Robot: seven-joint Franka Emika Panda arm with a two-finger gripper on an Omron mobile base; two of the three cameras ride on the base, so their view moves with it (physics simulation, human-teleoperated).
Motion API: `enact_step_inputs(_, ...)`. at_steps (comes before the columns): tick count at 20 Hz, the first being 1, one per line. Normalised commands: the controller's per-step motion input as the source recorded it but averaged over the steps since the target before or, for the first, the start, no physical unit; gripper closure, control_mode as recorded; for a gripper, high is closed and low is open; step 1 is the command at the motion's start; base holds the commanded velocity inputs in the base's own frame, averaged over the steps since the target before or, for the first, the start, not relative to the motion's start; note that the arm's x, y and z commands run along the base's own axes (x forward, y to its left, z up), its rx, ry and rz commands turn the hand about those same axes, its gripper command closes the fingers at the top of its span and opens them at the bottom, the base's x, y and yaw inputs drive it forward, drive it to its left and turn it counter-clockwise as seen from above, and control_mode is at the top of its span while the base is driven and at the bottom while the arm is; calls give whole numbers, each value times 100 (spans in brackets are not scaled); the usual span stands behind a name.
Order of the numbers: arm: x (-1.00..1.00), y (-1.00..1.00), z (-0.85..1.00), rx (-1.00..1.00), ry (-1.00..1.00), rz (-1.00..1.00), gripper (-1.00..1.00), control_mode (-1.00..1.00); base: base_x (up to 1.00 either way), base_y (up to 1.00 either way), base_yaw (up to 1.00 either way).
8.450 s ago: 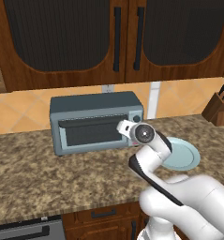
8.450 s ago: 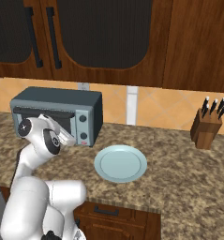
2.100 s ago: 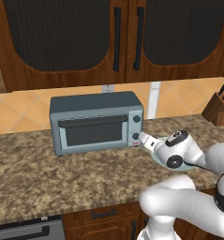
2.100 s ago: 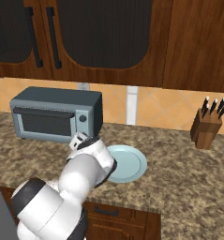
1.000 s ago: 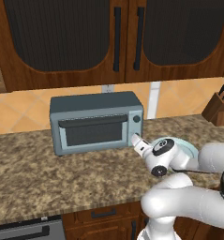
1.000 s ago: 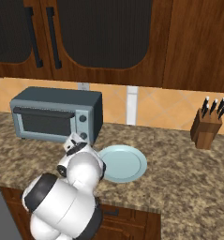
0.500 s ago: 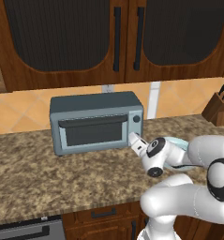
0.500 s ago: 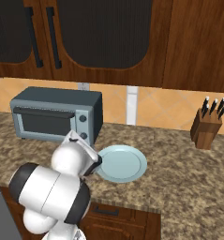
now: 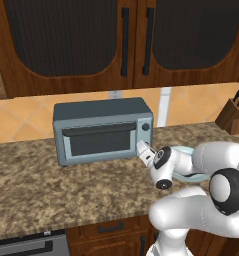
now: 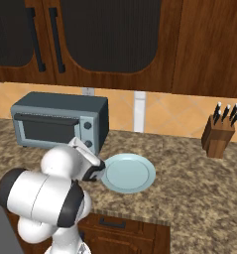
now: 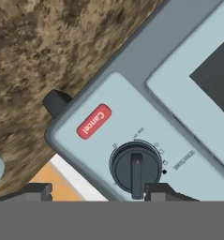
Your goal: Pick up the kebab skewer and baguette bread, and place them inside the toaster oven. Close the toaster oven door and start by setting the timer.
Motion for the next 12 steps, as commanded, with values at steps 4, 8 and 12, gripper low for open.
enact_step_inputs(4, 3, 6, -16, -1, -4, 5, -100, -100, 0, 0, 0)
enact_step_inputs(8, 0, 8, -2, -2, -1, 4, -100, -100, 0, 0, 0)
enact_step_inputs(12, 0, 10, 0, -6, 0, 4, -100, -100, 0, 0, 0)
